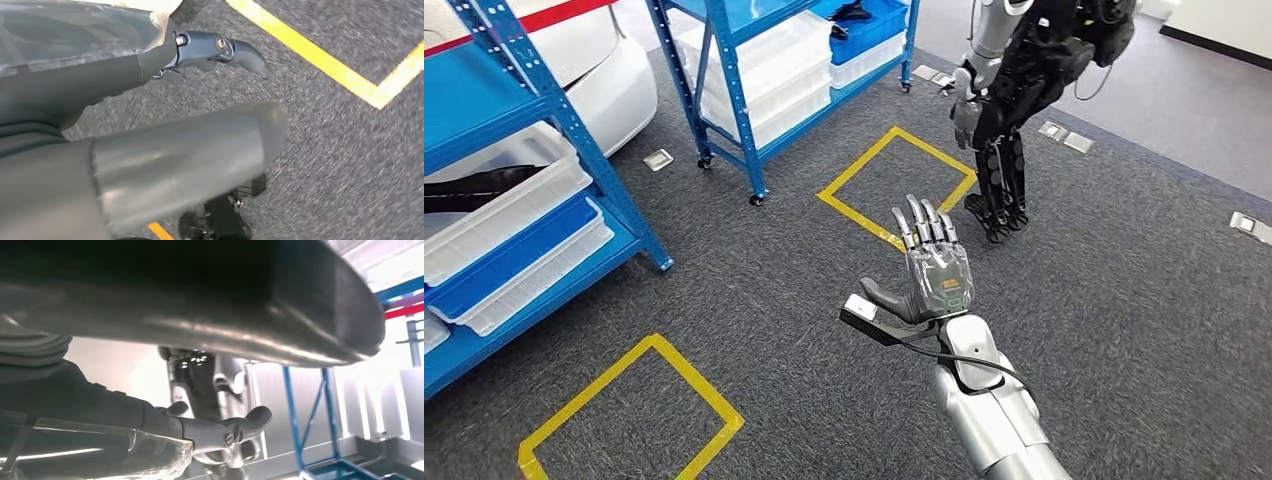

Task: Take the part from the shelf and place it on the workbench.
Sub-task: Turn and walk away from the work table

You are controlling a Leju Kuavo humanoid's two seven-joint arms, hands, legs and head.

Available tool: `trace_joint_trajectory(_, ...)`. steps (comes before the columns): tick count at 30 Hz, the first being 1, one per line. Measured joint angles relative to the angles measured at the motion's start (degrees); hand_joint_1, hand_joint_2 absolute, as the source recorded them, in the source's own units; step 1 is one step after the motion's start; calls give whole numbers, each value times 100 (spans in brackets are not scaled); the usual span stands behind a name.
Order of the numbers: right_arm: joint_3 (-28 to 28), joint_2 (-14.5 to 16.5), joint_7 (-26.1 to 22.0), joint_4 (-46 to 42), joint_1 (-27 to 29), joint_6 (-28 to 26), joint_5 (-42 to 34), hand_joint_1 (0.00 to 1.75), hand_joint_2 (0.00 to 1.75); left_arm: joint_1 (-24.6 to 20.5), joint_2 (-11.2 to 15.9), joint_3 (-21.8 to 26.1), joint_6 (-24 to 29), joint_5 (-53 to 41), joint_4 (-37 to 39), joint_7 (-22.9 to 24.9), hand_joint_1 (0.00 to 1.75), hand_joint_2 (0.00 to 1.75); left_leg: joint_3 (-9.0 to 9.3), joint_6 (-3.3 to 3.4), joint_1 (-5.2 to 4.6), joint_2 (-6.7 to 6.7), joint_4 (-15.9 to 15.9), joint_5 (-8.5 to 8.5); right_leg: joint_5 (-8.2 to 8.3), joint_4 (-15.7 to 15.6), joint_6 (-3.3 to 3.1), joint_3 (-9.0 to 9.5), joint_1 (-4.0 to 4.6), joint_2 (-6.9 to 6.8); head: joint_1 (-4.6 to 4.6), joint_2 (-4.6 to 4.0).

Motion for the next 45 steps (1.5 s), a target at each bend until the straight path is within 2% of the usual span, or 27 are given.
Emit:
trace_joint_trajectory(1, 1, -13, -3, 11, 3, 0, -5, 0, 0, 9, -2, 3, -7, 0, 0, -2, 0, 0, -1, -2, 3, -101, 3, 1, 37, 43, 38, -47, -13, 12, 4, 1)
trace_joint_trajectory(2, 1, -22, -6, 19, -3, -1, -11, 0, 0, 17, -4, 5, -14, 0, 0, -4, 0, 0, 2, -7, 8, -196, 8, 1, 160, -150, 89, 21, -29, 26, 5, 1)
trace_joint_trajectory(4, 2, -31, -10, 26, -37, -2, -22, 0, 0, 21, -7, 8, -29, -1, 0, -9, 0, 0, 0, -43, 19, -371, 33, -7, 513, -943, 189, 357, -78, 184, 14, 1)
trace_joint_trajectory(5, 3, -32, -14, 29, -57, -3, -24, 0, 0, 17, -7, 8, -35, -1, 0, -11, 0, 0, -12, -75, 17, -444, 51, -15, 640, -1267, 197, 508, -96, 266, 16, 1)
trace_joint_trajectory(7, 7, -30, -20, 38, -82, -4, -28, 0, 0, 13, -4, 8, -42, -4, -1, -13, 0, 0, -54, -153, 15, -553, 64, -13, 730, -1521, 140, 630, -87, 341, 12, 1)
trace_joint_trajectory(9, 6, -13, -22, 43, -102, -4, -31, 0, 0, 24, 0, 10, -41, -9, -2, -13, 0, 0, -88, -219, 34, -625, 55, -1, 755, -1531, 54, 641, -73, 222, 3, 0)
trace_joint_trajectory(11, 2, 18, -25, 44, -137, -3, -32, 0, 0, 26, -1, 10, -40, -15, -1, -10, 0, 0, -180, -265, 27, -411, 240, -128, 772, -1552, -28, 650, -87, 111, -32, 1)
trace_joint_trajectory(13, 1, 32, -27, 53, -158, -2, -33, 0, 0, -1, 1, 10, -38, -16, -2, -7, 0, 0, -484, -298, 10, -23, 875, -477, 761, -1559, -98, 656, -62, -18, -91, 1)
trace_joint_trajectory(14, 0, 31, -28, 63, -160, -2, -36, 0, 0, -14, 3, 10, -36, -14, -2, -4, 0, 0, -688, -311, 12, 94, 1281, -660, 752, -1558, -120, 655, -40, -94, -115, 1)
trace_joint_trajectory(16, 0, 29, -36, 92, -160, -2, -42, 0, 0, -17, 1, 11, -35, -7, -2, -1, 0, 0, -913, -312, 14, 170, 1718, -770, 737, -1558, -141, 655, -8, -254, -119, 1)
trace_joint_trajectory(18, 1, 33, -44, 109, -173, -2, -45, 0, 0, -15, 4, 13, -35, -1, -3, 2, 0, 0, -670, -274, 5, 235, 1271, -479, 721, -1558, -153, 672, 14, -399, -120, 1)
trace_joint_trajectory(20, 1, 44, -54, 113, -211, -2, -51, 0, 0, -27, 17, 13, -35, 2, -8, 2, 0, 0, -236, -195, -39, 482, 472, -177, 698, -1557, -144, 698, 51, -526, -117, 1)
trace_joint_trajectory(22, 2, 53, -82, 127, -258, -5, -75, 0, 0, -45, 25, 13, -35, 9, -14, 1, 0, 0, -60, -130, -90, 606, 120, -94, 675, -1560, -109, 716, 76, -639, -104, 1)
trace_joint_trajectory(24, 4, 70, -118, 150, -295, -16, -115, 0, 0, -51, 33, 16, -35, 18, -17, -1, 0, 0, -56, -84, -98, 460, 88, -69, 653, -1573, -55, 736, 84, -752, -96, 1)
trace_joint_trajectory(25, 6, 79, -132, 163, -316, -27, -137, 0, 0, -51, 34, 19, -35, 22, -19, -2, 0, 0, -33, -60, -86, 385, 47, -43, 627, -1549, -24, 737, 76, -710, -90, 1)
trace_joint_trajectory(27, 11, 82, -163, 199, -377, -62, -177, 0, 0, -72, 33, 20, -35, 35, -24, -1, 0, 0, 26, -6, -33, 244, -32, 19, 456, -1220, 2, 600, 56, -393, -72, 0)
trace_joint_trajectory(29, 18, 51, -198, 275, -419, -96, -219, 0, 0, -116, 31, 19, -37, 44, -31, 3, 0, 0, 24, 17, -9, 84, -46, 40, 165, -476, -5, 245, 13, -62, -50, 0)
trace_joint_trajectory(31, 25, 12, -216, 358, -425, -113, -259, 0, 0, -138, 29, 19, -40, 44, -33, 14, 0, 0, 18, 18, -2, -111, -43, 42, 34, 42, 38, -40, -17, 10, -37, 0)
trace_joint_trajectory(32, 29, 1, -220, 389, -430, -119, -271, 0, 0, -137, 28, 19, -42, 44, -33, 20, 0, 0, 20, 12, 3, -206, -39, 43, 104, -10, 86, -40, -33, 20, -34, 0)
trace_joint_trajectory(33, 32, -8, -221, 413, -444, -125, -283, 0, 0, -138, 28, 19, -42, 44, -33, 27, 0, 0, 23, 1, 10, -295, -31, 43, 261, -299, 145, 76, -53, 50, -31, 0)
trace_joint_trajectory(35, 44, -18, -225, 452, -492, -144, -296, 0, 0, -143, 28, 19, -42, 44, -34, 31, 0, 0, 7, -51, 17, -457, 3, 28, 616, -1126, 232, 441, -103, 276, -24, 1)
trace_joint_trajectory(37, 62, -24, -229, 499, -537, -175, -318, 0, 0, -149, 32, 19, -40, 43, -36, 36, 0, 0, -43, -128, 17, -583, 34, 23, 769, -1551, 202, 636, -113, 423, -24, 0)
trace_joint_trajectory(39, 79, -25, -234, 550, -570, -217, -352, 0, 0, -150, 34, 19, -34, 39, -36, 55, 0, 0, -89, -204, 38, -689, 21, 46, 778, -1568, 112, 650, -82, 322, -24, 0)
trace_joint_trajectory(40, 85, -18, -234, 574, -595, -247, -368, 0, 0, -150, 34, 18, -31, 32, -36, 67, 0, 0, -108, -235, 48, -667, 35, 43, 789, -1578, 72, 654, -83, 262, -23, 0)
trace_joint_trajectory(42, 93, 2, -234, 623, -658, -320, -391, 0, 0, -171, 38, 15, -24, 21, -36, 92, 0, 0, -238, -289, 38, -367, 293, -105, 802, -1605, 7, 668, -95, 130, -64, 0)
trace_joint_trajectory(44, 97, 0, -233, 692, -699, -379, -412, 0, 0, -236, 48, 11, -16, 17, -37, 116, 0, 0, -568, -316, 24, 15, 948, -434, 788, -1614, -39, 680, -74, -19, -121, 1)
trace_joint_trajectory(45, 96, -10, -233, 735, -705, -401, -426, 0, 0, -272, 52, 9, -13, 17, -37, 130, 0, 0, -759, -322, 28, 102, 1303, -575, 776, -1613, -59, 683, -58, -106, -135, 0)
